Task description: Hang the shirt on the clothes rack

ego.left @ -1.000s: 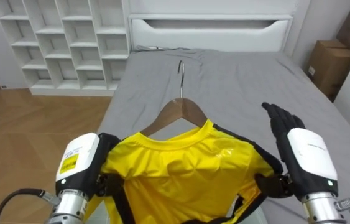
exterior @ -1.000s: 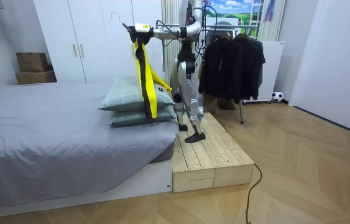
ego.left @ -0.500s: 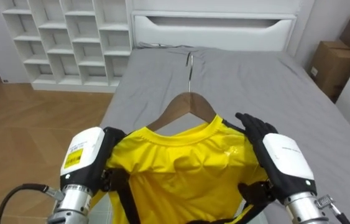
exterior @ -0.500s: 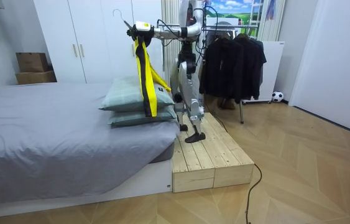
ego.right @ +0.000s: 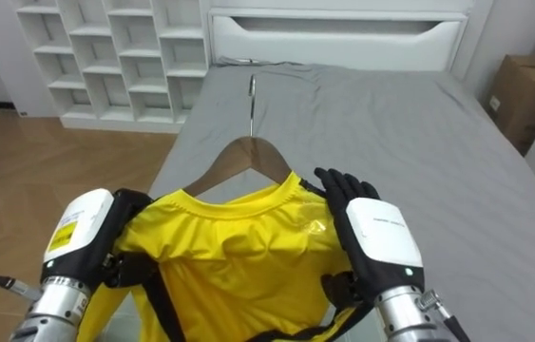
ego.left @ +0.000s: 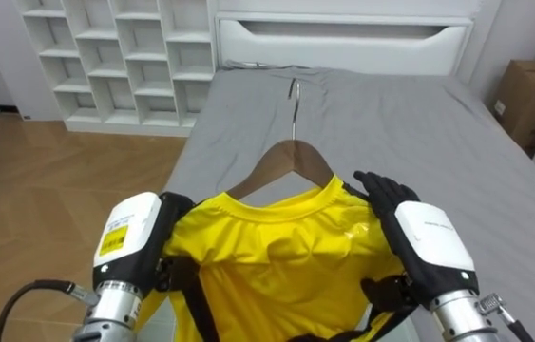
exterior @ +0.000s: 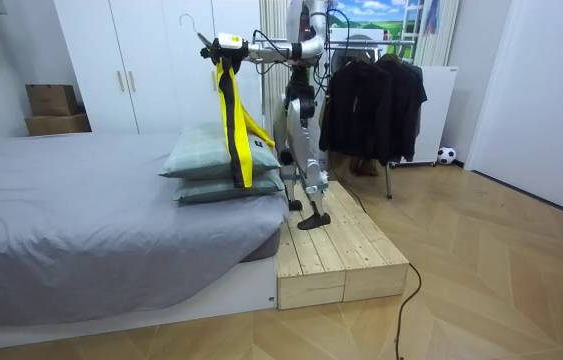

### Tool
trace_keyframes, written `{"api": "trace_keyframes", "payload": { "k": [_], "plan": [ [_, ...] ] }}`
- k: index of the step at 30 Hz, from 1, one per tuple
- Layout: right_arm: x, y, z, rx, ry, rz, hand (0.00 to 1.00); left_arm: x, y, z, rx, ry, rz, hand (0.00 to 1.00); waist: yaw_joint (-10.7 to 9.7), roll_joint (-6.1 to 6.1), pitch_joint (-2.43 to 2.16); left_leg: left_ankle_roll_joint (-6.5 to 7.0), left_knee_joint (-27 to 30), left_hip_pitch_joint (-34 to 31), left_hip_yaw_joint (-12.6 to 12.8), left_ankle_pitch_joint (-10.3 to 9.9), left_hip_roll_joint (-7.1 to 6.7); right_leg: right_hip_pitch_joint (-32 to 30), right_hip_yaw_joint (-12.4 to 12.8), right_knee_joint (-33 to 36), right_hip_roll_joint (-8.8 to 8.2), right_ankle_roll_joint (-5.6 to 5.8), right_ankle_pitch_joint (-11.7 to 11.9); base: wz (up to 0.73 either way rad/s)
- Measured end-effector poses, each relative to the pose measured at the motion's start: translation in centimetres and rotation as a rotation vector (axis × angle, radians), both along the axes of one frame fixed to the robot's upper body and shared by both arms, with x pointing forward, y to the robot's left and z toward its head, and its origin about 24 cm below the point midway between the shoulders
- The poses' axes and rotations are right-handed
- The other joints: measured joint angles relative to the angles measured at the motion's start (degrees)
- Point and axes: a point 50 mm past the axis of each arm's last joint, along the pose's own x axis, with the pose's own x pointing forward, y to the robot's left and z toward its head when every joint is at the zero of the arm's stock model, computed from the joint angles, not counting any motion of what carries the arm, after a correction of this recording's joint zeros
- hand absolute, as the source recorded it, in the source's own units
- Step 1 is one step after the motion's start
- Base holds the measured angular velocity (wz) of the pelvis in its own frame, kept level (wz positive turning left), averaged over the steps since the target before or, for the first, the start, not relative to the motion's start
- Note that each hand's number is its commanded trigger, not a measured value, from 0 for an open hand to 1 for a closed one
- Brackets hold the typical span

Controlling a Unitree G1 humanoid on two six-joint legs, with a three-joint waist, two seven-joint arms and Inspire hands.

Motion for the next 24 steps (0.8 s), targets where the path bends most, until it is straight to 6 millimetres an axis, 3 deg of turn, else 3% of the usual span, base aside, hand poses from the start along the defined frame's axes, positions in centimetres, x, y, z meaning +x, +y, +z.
{"api": "trace_keyframes", "payload": {
  "k": [9,16,24],
  "plan": [
    [1.3,0.1,1.4,-0.004,-0.072,-0.014,0.0,0.1,-0.8,1.6,0.0,-0.038,-0.031,1.0,0.0,-1.0,-0.23,0.01,0.93,-0.81,-0.31,0.02,-0.14,-0.39,-0.29,0.11,-0.6,0.0,-0.03,0.0],
    [1.8,0.2,2.0,0.0,-0.094,-0.01,0.0,0.1,-1.1,1.7,-0.016,-0.032,-0.04,1.0,0.18,-1.97,-0.09,0.01,1.07,-0.21,-0.38,0.02,-0.22,0.27,-0.42,0.18,-0.8,0.02,-0.04,0.0],
    [1.8,0.2,2.0,0.005,-0.099,-0.013,0.0,0.1,-1.5,1.8,-0.018,-0.021,-0.062,1.0,0.06,-2.13,0.11,0.01,1.06,-0.37,-1.23,0.02,-0.23,0.3,-1.25,0.22,-0.97,0.02,-0.03,0.03]
  ]
}}
